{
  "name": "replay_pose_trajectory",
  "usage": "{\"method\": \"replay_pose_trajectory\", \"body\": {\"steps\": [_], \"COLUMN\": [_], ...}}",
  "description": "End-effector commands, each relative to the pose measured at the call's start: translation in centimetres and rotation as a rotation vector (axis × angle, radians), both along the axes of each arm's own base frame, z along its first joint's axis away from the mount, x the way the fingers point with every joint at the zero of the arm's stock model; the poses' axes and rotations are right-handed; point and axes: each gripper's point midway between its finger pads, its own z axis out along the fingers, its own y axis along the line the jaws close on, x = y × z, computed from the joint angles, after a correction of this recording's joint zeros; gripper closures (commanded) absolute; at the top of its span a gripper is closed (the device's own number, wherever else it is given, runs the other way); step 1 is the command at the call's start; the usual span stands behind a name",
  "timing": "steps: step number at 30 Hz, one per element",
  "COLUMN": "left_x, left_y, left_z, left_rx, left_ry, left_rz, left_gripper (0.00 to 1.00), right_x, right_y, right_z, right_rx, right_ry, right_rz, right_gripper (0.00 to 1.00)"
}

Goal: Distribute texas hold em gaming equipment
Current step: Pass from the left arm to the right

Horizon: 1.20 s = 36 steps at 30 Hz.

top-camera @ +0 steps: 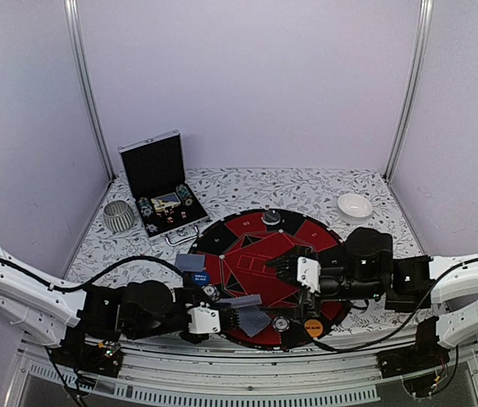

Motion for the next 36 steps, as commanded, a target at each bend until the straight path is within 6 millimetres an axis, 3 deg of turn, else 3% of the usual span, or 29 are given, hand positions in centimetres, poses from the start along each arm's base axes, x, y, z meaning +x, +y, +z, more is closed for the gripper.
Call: {"method": "replay_pose_trajectory", "body": {"steps": [1,5,10,13,19,25,30,36], "left_x": [0.5,1.1,0.8,-0.4,-3.6,-5.8,-6.5,-6.6], "left_y": [0.8,2.5,3.8,3.4,1.5,0.3,0.0,-0.2], "left_z": [4.5,7.1,9.4,10.5,11.3,11.4,11.4,11.0], "left_rx": [-0.074,-0.051,0.040,0.021,-0.008,-0.002,0.000,0.008], "left_ry": [-0.245,-0.509,-0.820,-0.888,-0.929,-0.942,-0.936,-0.916], "left_rz": [0.033,0.105,0.134,0.080,-0.061,-0.149,-0.182,-0.190], "left_gripper": [1.00,1.00,1.00,1.00,1.00,1.00,1.00,1.00], "right_x": [1.6,3.1,4.8,4.3,2.3,0.3,-1.8,-3.0], "right_y": [-1.8,-3.4,-2.0,-0.5,2.4,3.4,3.8,4.0], "right_z": [8.8,12.9,10.6,8.9,8.0,6.9,4.9,4.1], "right_rx": [0.290,0.457,0.388,0.295,0.114,-0.042,-0.163,-0.209], "right_ry": [0.190,0.474,0.796,0.907,0.967,0.924,0.969,1.008], "right_rz": [-0.130,-0.204,-0.374,-0.375,-0.254,-0.118,-0.009,0.061], "right_gripper": [0.01,0.01,0.01,0.10,0.17,0.22,0.34,0.51]}}
